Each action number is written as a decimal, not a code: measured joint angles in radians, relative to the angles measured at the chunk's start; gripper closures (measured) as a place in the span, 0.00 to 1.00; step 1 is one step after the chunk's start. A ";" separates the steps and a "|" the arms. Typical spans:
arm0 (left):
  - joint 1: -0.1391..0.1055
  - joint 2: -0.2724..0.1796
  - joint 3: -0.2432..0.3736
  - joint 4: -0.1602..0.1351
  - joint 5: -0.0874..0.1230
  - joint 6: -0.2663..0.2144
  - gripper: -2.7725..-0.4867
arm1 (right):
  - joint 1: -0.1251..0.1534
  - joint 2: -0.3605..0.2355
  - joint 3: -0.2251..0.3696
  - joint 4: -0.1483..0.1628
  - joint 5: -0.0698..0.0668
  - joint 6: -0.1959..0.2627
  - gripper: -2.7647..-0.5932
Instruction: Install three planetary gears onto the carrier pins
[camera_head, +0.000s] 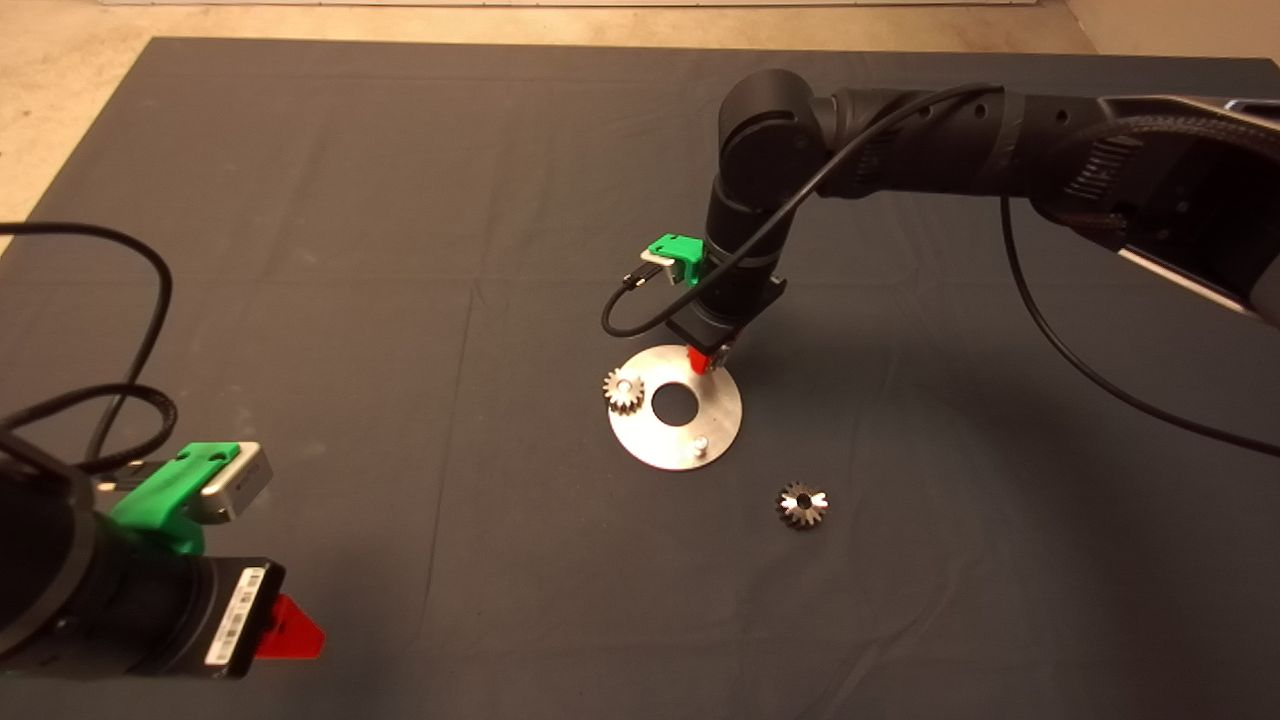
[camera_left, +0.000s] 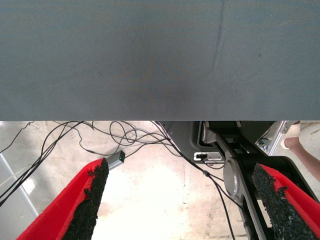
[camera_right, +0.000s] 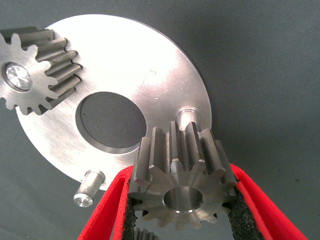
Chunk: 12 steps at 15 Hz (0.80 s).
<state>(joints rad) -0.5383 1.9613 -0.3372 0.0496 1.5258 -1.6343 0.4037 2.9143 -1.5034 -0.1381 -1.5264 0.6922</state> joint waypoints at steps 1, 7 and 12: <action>0.000 0.000 0.000 0.000 0.000 0.000 0.32 | -0.004 0.000 0.000 -0.004 0.000 -0.005 0.78; 0.000 0.000 0.000 0.000 0.000 0.000 0.32 | -0.005 -0.003 0.000 -0.024 0.000 -0.025 0.78; 0.000 0.000 0.000 -0.001 0.000 0.000 0.32 | -0.005 -0.004 0.000 -0.047 0.000 -0.034 0.78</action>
<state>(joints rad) -0.5383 1.9615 -0.3372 0.0489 1.5260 -1.6343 0.3991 2.9106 -1.5034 -0.1847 -1.5268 0.6585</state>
